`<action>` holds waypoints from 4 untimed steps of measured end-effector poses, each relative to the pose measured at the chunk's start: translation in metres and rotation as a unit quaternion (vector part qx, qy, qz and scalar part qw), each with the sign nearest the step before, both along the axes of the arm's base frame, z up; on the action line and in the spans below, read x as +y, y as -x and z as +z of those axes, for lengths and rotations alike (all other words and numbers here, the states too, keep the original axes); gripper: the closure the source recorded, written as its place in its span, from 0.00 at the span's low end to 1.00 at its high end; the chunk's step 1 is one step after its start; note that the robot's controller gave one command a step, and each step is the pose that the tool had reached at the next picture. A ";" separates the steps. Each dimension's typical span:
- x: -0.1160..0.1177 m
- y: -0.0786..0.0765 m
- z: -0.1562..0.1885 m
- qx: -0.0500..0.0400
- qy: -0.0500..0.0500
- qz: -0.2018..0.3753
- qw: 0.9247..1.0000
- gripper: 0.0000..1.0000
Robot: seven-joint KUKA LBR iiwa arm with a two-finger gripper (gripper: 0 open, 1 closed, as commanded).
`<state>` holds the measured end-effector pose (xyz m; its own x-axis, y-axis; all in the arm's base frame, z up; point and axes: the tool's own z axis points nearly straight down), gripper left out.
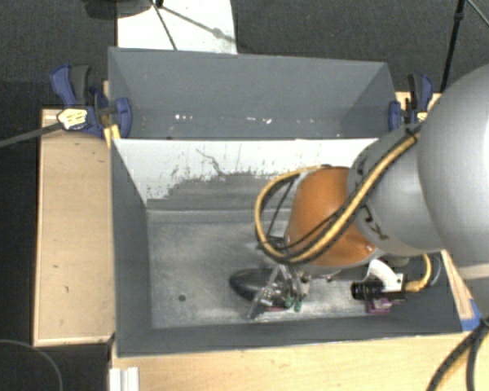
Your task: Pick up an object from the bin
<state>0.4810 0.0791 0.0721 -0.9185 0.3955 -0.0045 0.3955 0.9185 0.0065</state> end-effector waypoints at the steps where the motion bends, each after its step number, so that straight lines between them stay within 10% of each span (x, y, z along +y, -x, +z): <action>1: 0.001 -0.001 0.001 0.001 0.001 0.000 1.000 0.00; 2: 0.001 -0.002 0.003 -0.001 0.001 -0.003 1.000 1.00; 4: 0.001 -0.004 0.076 0.001 0.001 -0.003 1.000 1.00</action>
Offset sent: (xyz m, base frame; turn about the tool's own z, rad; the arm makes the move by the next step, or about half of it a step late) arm 0.0000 0.0000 0.0000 0.0000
